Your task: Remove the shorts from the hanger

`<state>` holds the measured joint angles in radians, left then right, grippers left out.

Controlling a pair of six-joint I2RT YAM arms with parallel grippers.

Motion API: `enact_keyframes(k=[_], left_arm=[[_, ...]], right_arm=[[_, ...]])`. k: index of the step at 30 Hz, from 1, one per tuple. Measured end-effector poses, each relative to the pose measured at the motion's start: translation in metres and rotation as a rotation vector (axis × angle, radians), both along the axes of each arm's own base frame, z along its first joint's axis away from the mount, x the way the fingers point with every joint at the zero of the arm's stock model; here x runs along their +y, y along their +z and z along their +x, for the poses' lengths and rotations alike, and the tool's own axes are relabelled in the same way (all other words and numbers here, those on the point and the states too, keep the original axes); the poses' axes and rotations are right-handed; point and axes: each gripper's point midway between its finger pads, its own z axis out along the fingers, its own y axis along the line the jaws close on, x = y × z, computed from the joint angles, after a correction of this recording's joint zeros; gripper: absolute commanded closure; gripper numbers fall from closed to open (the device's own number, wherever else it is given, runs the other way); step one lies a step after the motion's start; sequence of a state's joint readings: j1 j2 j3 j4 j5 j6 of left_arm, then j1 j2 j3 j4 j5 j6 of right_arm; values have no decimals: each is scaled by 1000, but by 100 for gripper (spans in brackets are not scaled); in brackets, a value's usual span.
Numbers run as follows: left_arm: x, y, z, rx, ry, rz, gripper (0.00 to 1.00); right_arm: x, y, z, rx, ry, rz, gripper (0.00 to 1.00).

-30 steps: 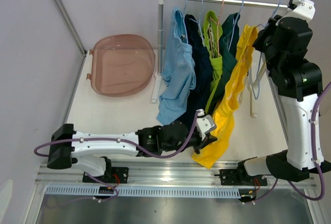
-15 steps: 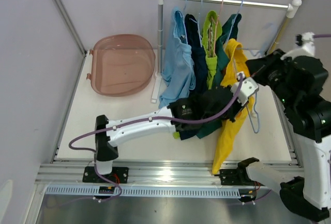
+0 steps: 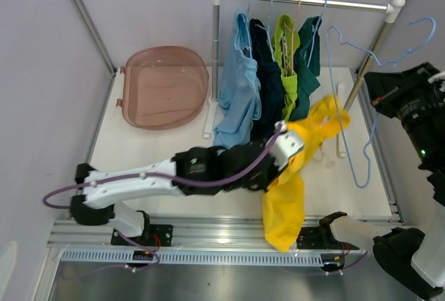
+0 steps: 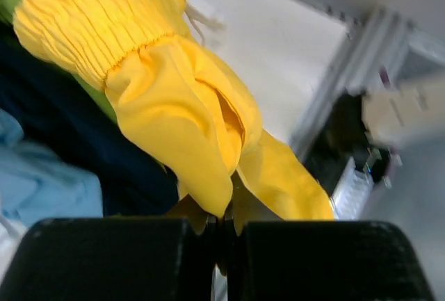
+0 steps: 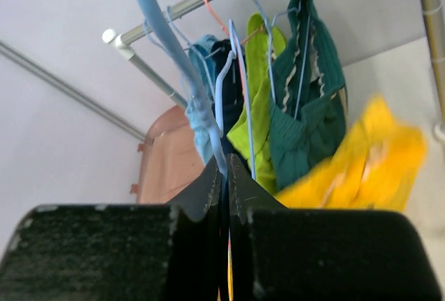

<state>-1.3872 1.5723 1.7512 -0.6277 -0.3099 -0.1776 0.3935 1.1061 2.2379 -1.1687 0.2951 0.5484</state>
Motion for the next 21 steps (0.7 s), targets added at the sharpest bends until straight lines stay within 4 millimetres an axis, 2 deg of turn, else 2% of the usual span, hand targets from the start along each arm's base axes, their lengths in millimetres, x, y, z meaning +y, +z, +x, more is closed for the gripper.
enact_keyframes(k=[2, 3, 4, 6, 8, 10, 13, 17, 21], left_arm=[[28, -5, -30, 22, -19, 20, 100], [44, -5, -41, 31, -19, 21, 100], [64, -3, -43, 35, 6, 23, 100], [109, 10, -29, 15, 109, 8, 100], [149, 33, -7, -11, 219, -45, 100], [192, 64, 16, -45, 336, -108, 100], [240, 120, 43, -119, 477, -216, 100], [286, 186, 70, -240, 629, -305, 100], [313, 229, 117, -348, 785, -308, 100]], right_arm=[[2, 3, 15, 5, -16, -34, 100], [3, 1, 26, 19, -28, -57, 100], [4, -1, 39, 33, -43, -78, 100], [6, -9, 72, 70, -68, -117, 100], [-1, -23, 100, 119, -102, -140, 100], [-9, -47, 133, 191, -129, -159, 100], [-20, -80, 163, 291, -151, -181, 100], [-25, -90, 173, 319, -154, -200, 100], [-33, -83, 164, 291, -164, -211, 100]])
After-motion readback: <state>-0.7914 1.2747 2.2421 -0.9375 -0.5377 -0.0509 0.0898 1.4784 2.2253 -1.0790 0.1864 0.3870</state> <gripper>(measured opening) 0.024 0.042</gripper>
